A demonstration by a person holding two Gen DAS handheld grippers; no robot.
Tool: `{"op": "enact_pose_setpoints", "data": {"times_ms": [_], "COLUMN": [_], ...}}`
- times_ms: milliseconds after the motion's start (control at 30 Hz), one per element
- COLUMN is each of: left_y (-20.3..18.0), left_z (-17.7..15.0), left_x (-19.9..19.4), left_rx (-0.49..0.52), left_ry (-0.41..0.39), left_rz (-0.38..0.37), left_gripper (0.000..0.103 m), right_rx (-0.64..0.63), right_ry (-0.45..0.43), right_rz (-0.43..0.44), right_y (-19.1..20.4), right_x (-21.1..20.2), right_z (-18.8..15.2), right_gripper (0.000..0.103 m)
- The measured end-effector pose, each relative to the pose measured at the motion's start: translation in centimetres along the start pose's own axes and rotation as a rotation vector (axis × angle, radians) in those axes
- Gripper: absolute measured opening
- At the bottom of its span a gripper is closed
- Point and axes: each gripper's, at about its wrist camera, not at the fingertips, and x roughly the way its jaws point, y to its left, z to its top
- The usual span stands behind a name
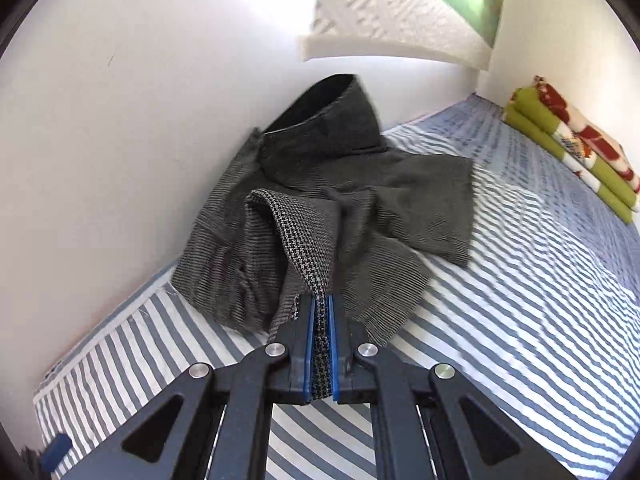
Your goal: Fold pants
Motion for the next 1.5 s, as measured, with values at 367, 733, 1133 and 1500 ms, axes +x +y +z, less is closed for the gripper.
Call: {"op": "enact_pose_setpoints", "data": {"times_ms": [367,733,1133,1500], "left_y": [-1.1,-3.7,-13.6,-20.8], "left_z": [0.4,-1.1,-5.9,-10.5], "left_x": [-0.5,-1.0,-0.5,1.2], "left_rx": [0.016,0.083,0.216,0.372], "left_ry": [-0.018,0.003,0.085,0.157], "left_rz": [0.005,-0.043,-0.202,-0.171], "left_gripper": [0.102,0.102,0.102,0.102], "right_rx": [0.039,0.066,0.23,0.316], "right_ry": [-0.026,-0.016,0.014,0.158], "right_rz": [-0.087,-0.187,-0.342,-0.169], "right_y": [-8.6,-13.2,-18.1,-21.0], "right_x": [-10.1,-21.3,-35.0,-26.8], "right_z": [-6.5,-16.0,-30.3,-33.3], "right_gripper": [0.002,0.002,0.0,0.057]}}
